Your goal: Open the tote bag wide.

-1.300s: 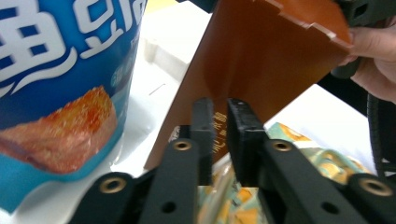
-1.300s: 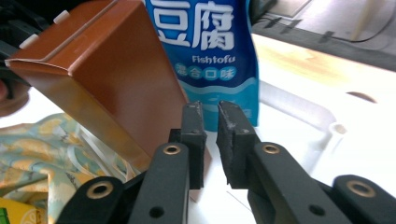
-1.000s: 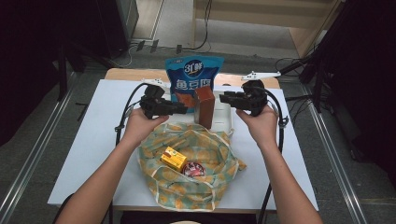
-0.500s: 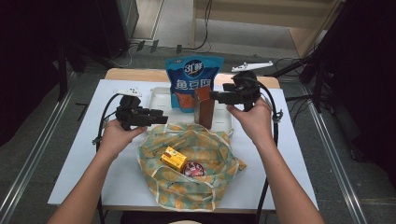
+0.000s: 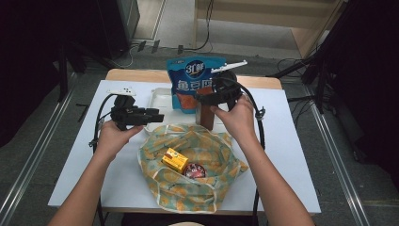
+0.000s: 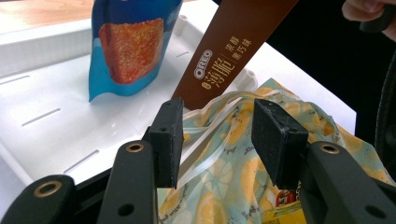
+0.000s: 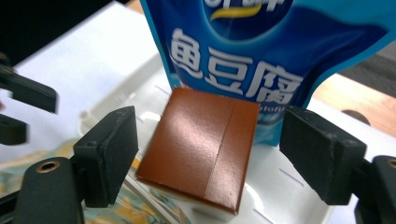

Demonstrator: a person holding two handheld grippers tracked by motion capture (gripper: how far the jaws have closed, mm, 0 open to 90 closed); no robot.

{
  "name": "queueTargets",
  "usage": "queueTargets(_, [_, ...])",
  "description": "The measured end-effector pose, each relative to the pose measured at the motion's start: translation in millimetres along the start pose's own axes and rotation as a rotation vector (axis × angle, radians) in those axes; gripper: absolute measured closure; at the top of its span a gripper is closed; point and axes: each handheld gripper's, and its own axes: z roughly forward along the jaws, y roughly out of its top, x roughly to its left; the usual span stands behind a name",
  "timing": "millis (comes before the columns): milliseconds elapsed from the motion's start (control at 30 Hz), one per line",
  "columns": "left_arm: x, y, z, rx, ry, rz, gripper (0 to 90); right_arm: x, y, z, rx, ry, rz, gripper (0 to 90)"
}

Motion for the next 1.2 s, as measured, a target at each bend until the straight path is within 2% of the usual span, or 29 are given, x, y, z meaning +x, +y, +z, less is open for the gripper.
queueTargets(133, [1.8, -1.3, -0.4, 0.002, 0.002, -0.001, 54.3, -0.2, -1.4, 9.7, 0.042, -0.008, -0.015, 20.6])
queueTargets(267, [3.2, -4.7, 1.8, 0.023, 0.012, 0.000, 54.4, -3.2, -4.2, 11.0, 0.074, -0.007, -0.023, 29.2])
queueTargets(400, [5.2, -5.4, 0.5, 0.017, 0.015, -0.005, 54.4, -9.7, -6.1, 6.1, 0.075, 0.017, -0.036, 41.5])
queueTargets(633, [7.6, -5.8, -4.8, 0.001, 0.026, -0.011, 54.6, -10.5, -4.5, 3.7, 0.054, 0.043, -0.084, 43.4])
queueTargets(833, [12.0, -6.9, -10.2, -0.014, 0.032, -0.024, 54.6, 4.2, 8.5, 9.8, 0.035, 0.084, -0.121, 43.5])
queueTargets(1033, [15.3, -8.2, -14.2, -0.019, 0.039, -0.030, 54.7, 24.1, 20.6, 26.4, 0.010, 0.128, -0.161, 43.5])
queueTargets(1200, [16.5, -9.5, -13.9, -0.013, 0.043, -0.029, 54.7, 30.3, 24.6, 41.6, -0.026, 0.169, -0.167, 43.5])
